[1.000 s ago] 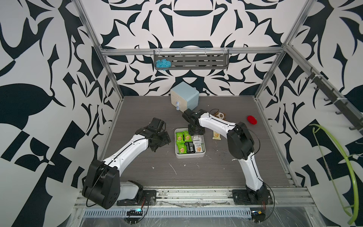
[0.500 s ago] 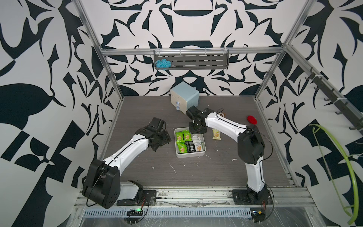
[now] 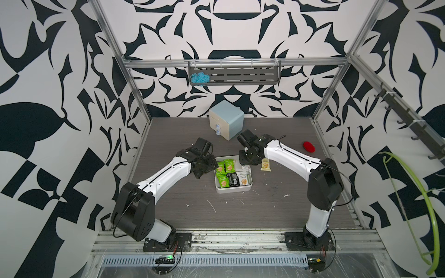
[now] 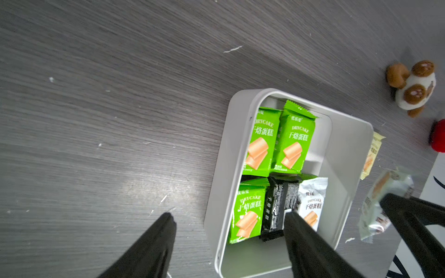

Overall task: Take the cookies out of the storage box
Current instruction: Pick up the cookie from the storage box, then place the cookie at the center of the board.

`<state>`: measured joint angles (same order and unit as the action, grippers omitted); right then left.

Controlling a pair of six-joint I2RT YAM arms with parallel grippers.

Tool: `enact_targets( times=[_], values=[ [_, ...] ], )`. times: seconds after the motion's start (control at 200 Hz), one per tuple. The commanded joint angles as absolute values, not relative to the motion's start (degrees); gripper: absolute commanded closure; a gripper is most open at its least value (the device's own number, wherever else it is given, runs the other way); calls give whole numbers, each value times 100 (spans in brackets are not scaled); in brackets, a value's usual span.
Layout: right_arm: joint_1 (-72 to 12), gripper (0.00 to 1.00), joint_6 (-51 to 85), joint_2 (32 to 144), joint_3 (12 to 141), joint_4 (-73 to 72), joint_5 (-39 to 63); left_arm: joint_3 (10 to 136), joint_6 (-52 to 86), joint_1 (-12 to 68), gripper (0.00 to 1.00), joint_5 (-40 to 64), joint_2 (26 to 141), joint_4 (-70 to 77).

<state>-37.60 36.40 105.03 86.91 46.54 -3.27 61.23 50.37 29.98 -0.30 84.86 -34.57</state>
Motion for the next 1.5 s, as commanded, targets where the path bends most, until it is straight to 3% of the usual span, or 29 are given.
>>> enact_targets(
  times=[0.0, 0.28, 0.65, 1.025, 1.32, 1.495],
  values=[
    [-3545, 62, 3528, 10028, 8488, 4605, -334, 6399, 5055, 3025, 22, -144, 8595, -3615],
    [-2552, 63, 3155, 9519, 7439, 4472, -402, 6733, 4978, 3033, 22, -167, 8799, -3790],
    [-1467, 63, 2597, 10199, 7190, 4080, -676, 6698, 4990, 3044, 22, -276, 8685, -3925],
    [-1257, 61, 2444, 10970, 7861, 4160, -645, 6613, 5031, 3040, 22, -365, 8548, -3997],
    [-1298, 51, 2625, 10112, 7734, 4390, -376, 6403, 5078, 3033, 22, -395, 8438, -3847],
    [-1611, 51, 2875, 9433, 7396, 4396, -68, 6320, 5073, 3032, 22, -327, 8438, -3717]
  ],
)
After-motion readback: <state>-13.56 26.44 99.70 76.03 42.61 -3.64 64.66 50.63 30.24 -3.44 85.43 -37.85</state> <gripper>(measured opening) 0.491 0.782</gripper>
